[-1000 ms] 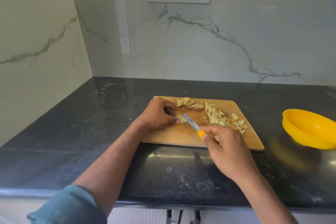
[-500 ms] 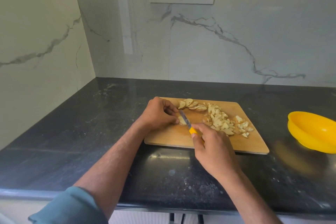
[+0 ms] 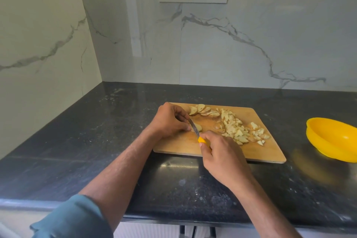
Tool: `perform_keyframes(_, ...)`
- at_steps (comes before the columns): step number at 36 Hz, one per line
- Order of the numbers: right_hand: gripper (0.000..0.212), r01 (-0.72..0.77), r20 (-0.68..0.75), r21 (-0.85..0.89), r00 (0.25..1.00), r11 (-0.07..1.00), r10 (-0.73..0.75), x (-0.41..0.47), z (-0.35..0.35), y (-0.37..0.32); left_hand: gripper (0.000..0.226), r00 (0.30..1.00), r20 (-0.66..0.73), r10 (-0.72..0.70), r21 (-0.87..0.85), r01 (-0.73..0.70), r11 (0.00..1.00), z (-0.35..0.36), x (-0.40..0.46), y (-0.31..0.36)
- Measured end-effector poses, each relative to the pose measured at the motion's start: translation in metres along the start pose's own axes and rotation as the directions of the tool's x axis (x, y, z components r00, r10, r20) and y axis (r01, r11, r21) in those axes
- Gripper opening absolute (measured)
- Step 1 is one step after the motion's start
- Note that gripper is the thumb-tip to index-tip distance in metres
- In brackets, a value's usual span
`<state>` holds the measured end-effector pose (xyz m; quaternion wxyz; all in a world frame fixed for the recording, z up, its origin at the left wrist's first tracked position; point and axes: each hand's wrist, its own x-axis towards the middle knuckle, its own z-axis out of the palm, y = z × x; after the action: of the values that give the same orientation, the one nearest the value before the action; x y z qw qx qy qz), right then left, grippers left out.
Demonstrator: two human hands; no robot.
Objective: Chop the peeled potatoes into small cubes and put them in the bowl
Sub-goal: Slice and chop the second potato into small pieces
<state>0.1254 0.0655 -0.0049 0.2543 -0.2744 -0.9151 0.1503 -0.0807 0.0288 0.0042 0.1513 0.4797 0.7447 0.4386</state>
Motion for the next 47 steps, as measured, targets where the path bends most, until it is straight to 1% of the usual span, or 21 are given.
perform_keyframes(6, 0.03, 0.018, -0.023, -0.098, 1.0, 0.995, -0.02, 0.003, 0.004, -0.006, 0.024, 1.0, 0.013, -0.01, -0.014, 0.011, 1.0, 0.0, -0.001, 0.001)
perform_keyframes(14, 0.026, -0.028, -0.03, -0.131, 0.999, 0.991, 0.024, 0.004, 0.006, -0.016, 0.02, 1.0, -0.025, -0.008, 0.023, 0.009, 1.0, 0.004, -0.004, 0.004)
perform_keyframes(20, 0.026, -0.098, -0.001, -0.086, 0.995, 0.992, 0.098, 0.009, 0.002, -0.021, 0.02, 1.0, -0.024, -0.008, 0.029, 0.009, 1.0, 0.004, -0.006, 0.007)
perform_keyframes(27, 0.027, -0.095, 0.015, -0.086, 0.995, 0.992, 0.096, 0.004, 0.001, -0.02, 0.021, 0.998, -0.05, -0.037, 0.025, 0.038, 0.999, 0.006, -0.006, 0.009)
perform_keyframes(33, 0.03, -0.094, 0.053, 0.004, 0.994, 0.996, 0.094, -0.012, -0.004, -0.014, 0.023, 0.997, -0.058, -0.058, 0.025, 0.059, 0.998, 0.006, -0.005, 0.008)
perform_keyframes(36, 0.028, -0.092, 0.062, 0.068, 0.994, 0.993, 0.088, -0.02, -0.013, -0.005, 0.023, 0.997, -0.061, -0.055, 0.034, 0.057, 0.998, 0.005, -0.005, 0.007)
perform_keyframes(39, 0.024, -0.119, 0.024, 0.217, 0.993, 0.969, 0.117, -0.024, -0.024, 0.008, 0.023, 0.998, -0.056, -0.029, 0.071, 0.033, 0.997, 0.006, -0.004, 0.003)
perform_keyframes(42, 0.018, -0.14, -0.08, 0.344, 0.981, 0.928, 0.178, -0.017, -0.032, 0.023, 0.021, 0.994, -0.111, 0.013, 0.143, 0.003, 0.99, 0.009, -0.003, 0.001)
perform_keyframes(44, 0.014, -0.138, -0.135, 0.339, 0.972, 0.931, 0.194, -0.008, -0.032, 0.029, 0.02, 0.989, -0.135, 0.052, 0.22, -0.021, 0.975, 0.015, -0.003, 0.004)
perform_keyframes(47, 0.016, -0.141, -0.183, 0.249, 0.965, 0.958, 0.189, 0.002, -0.022, 0.031, 0.039, 0.987, -0.135, 0.09, 0.393, -0.03, 0.919, 0.031, -0.005, 0.013)
